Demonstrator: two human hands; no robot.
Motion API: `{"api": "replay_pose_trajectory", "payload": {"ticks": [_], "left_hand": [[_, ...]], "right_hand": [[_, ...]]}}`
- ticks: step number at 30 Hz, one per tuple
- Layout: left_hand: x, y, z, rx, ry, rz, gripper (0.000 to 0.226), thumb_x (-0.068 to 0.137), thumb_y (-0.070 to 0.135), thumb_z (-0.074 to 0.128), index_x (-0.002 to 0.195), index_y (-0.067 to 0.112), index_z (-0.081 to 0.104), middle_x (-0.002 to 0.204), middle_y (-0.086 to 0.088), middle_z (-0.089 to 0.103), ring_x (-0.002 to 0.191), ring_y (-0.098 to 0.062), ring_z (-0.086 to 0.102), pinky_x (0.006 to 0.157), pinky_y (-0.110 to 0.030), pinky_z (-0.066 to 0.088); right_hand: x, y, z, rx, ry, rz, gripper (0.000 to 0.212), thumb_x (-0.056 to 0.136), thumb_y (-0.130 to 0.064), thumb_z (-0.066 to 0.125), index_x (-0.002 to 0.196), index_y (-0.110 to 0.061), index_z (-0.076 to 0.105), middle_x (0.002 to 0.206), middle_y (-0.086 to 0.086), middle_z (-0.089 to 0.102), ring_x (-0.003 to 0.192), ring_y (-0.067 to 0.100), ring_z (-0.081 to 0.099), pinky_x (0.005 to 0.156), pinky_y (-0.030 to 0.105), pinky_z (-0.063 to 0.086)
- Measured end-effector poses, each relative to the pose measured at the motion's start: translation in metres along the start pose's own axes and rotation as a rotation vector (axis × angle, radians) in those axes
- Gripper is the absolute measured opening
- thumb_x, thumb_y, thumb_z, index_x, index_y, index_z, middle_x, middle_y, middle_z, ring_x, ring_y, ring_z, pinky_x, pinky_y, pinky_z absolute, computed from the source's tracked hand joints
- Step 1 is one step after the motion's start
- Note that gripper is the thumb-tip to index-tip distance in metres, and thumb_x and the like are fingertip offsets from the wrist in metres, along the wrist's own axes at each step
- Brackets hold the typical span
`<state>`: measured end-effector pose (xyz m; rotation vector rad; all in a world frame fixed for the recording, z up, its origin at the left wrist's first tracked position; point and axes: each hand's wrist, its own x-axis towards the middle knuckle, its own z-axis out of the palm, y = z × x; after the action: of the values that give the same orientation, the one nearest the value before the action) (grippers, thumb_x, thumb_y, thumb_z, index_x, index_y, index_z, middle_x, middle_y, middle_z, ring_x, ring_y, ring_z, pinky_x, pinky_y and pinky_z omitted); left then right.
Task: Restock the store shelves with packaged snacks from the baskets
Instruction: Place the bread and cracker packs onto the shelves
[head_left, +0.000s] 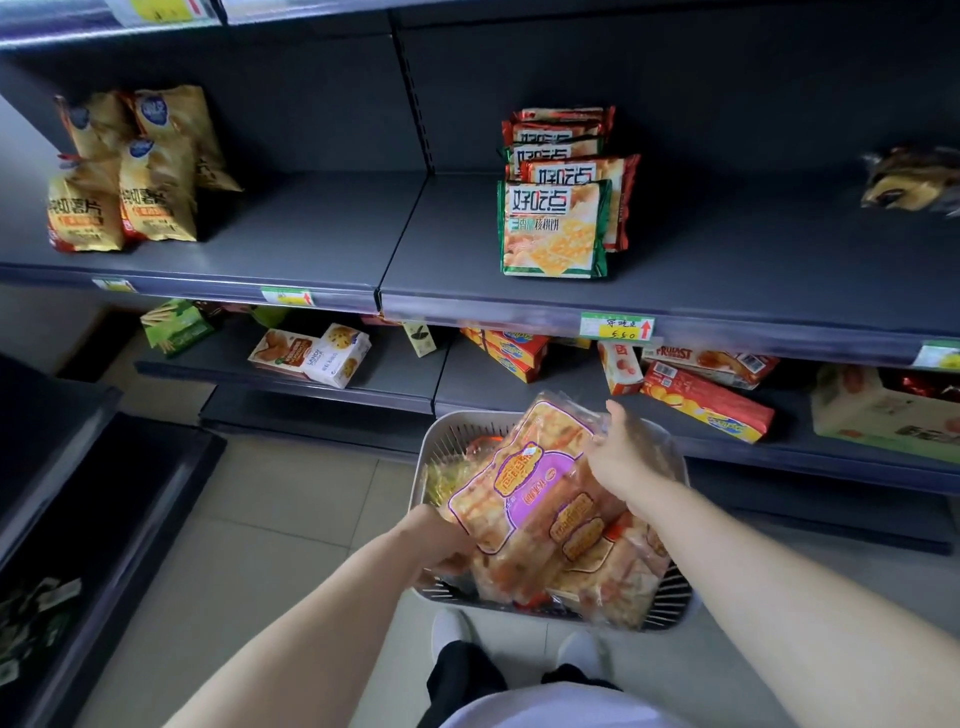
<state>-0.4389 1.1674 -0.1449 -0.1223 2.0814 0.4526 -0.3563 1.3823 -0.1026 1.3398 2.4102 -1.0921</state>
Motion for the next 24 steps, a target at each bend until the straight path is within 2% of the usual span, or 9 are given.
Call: {"api": "replay_pose_trajectory", "payload": {"ticks": [3,6,9,11,14,17,20,22,24], "left_hand": [[-0.006,0.012,-0.008,0.274,-0.070,0.014,0.020,0.090,0.026,0.062,0.075,0.012,0.060,0.082,-0.005,0.070,0.052,-0.010,0.059,0.046,-0.014,0.043],[0.002,0.019,-0.020,0.703,0.175,0.133,0.052,0.075,0.054,0.072,0.106,0.014,0.065,0.110,-0.003,0.070,0.095,-0.021,0.067,0.076,-0.027,0.053],[0.018,0.019,-0.023,0.724,0.211,0.217,0.072,0.071,0.052,0.079,0.126,0.014,0.053,0.121,-0.006,0.061,0.111,-0.026,0.060,0.088,-0.033,0.051],[0.026,0.020,-0.021,0.719,0.145,0.265,0.080,0.074,0.048,0.079,0.135,0.009,0.044,0.127,-0.009,0.057,0.114,-0.026,0.058,0.090,-0.032,0.048],[0.038,0.021,-0.023,0.739,0.087,0.334,0.093,0.073,0.049,0.080,0.143,0.007,0.035,0.133,-0.010,0.053,0.117,-0.025,0.056,0.094,-0.032,0.048],[0.046,0.025,-0.026,0.699,-0.001,0.369,0.107,0.069,0.047,0.084,0.148,0.004,0.026,0.136,-0.009,0.050,0.121,-0.024,0.053,0.100,-0.029,0.045],[0.053,0.026,-0.030,0.649,-0.069,0.379,0.114,0.065,0.044,0.087,0.151,0.005,0.023,0.135,-0.007,0.052,0.120,-0.022,0.054,0.101,-0.029,0.045],[0.056,0.026,-0.034,0.616,-0.093,0.405,0.104,0.067,0.044,0.086,0.146,0.004,0.034,0.130,-0.007,0.056,0.114,-0.023,0.057,0.096,-0.031,0.048],[0.057,0.027,-0.039,0.561,-0.165,0.435,0.083,0.067,0.051,0.085,0.132,0.009,0.054,0.110,-0.003,0.062,0.090,-0.019,0.062,0.077,-0.028,0.051]], "right_hand": [[-0.008,0.004,0.009,-0.018,0.061,0.018,0.063,0.098,-0.034,0.051,0.153,-0.018,0.023,0.153,0.007,0.036,0.139,0.027,0.036,0.107,0.032,0.032],[-0.012,0.011,0.021,0.055,0.078,0.018,0.070,0.095,-0.036,0.057,0.153,-0.017,0.022,0.151,0.007,0.038,0.137,0.026,0.038,0.105,0.032,0.036],[-0.017,0.017,0.034,0.143,0.050,0.053,0.071,0.095,-0.035,0.055,0.154,-0.018,0.018,0.156,0.007,0.029,0.141,0.027,0.031,0.107,0.038,0.035],[-0.022,0.024,0.038,0.171,0.046,0.092,0.068,0.095,-0.031,0.056,0.152,-0.019,0.022,0.156,0.005,0.030,0.137,0.026,0.037,0.103,0.038,0.038],[-0.037,0.037,0.049,0.201,0.028,0.145,0.051,0.093,-0.025,0.059,0.140,-0.019,0.043,0.140,0.003,0.052,0.107,0.020,0.059,0.084,0.029,0.047],[-0.056,0.051,0.068,0.233,-0.064,0.202,0.036,0.089,-0.025,0.063,0.125,-0.022,0.060,0.120,-0.001,0.065,0.111,0.019,0.061,0.096,0.034,0.047],[-0.079,0.052,0.087,0.266,-0.197,0.229,0.033,0.088,-0.031,0.065,0.120,-0.022,0.061,0.117,-0.004,0.065,0.112,0.016,0.059,0.098,0.033,0.046],[-0.089,0.050,0.103,0.342,-0.207,0.235,0.029,0.089,-0.034,0.063,0.115,-0.020,0.061,0.116,-0.002,0.065,0.110,0.018,0.060,0.096,0.034,0.048],[-0.098,0.045,0.117,0.418,-0.143,0.238,0.031,0.091,-0.046,0.059,0.103,-0.018,0.064,0.108,0.001,0.069,0.102,0.020,0.064,0.094,0.038,0.050]]}}
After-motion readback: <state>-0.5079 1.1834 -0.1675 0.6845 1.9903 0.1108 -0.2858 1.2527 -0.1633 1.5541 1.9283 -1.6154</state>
